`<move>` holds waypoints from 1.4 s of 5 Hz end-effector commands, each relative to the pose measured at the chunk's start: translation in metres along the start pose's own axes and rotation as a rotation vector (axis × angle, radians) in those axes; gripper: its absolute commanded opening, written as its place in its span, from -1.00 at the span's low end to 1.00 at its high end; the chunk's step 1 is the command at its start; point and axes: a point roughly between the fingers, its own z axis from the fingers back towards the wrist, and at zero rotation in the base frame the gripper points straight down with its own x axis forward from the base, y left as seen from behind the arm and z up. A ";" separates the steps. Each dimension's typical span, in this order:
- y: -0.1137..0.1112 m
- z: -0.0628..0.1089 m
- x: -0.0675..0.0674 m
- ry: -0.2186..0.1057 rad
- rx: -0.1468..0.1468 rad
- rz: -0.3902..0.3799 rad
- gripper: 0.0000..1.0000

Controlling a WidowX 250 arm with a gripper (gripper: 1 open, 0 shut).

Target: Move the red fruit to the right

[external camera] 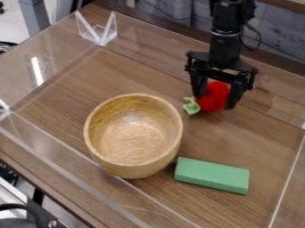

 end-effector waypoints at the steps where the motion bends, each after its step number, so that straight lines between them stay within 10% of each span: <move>1: 0.003 0.015 0.012 -0.062 -0.001 0.007 -1.00; 2: 0.003 0.015 0.013 -0.060 0.001 0.006 -1.00; 3: 0.003 0.014 0.014 -0.057 0.001 0.008 1.00; 4: 0.004 0.013 0.015 -0.052 0.001 0.011 1.00; 5: 0.004 0.013 0.016 -0.051 0.002 0.011 -1.00; 6: 0.003 0.012 0.016 -0.049 0.004 0.010 -1.00; 7: 0.000 0.005 0.014 -0.031 0.000 -0.001 1.00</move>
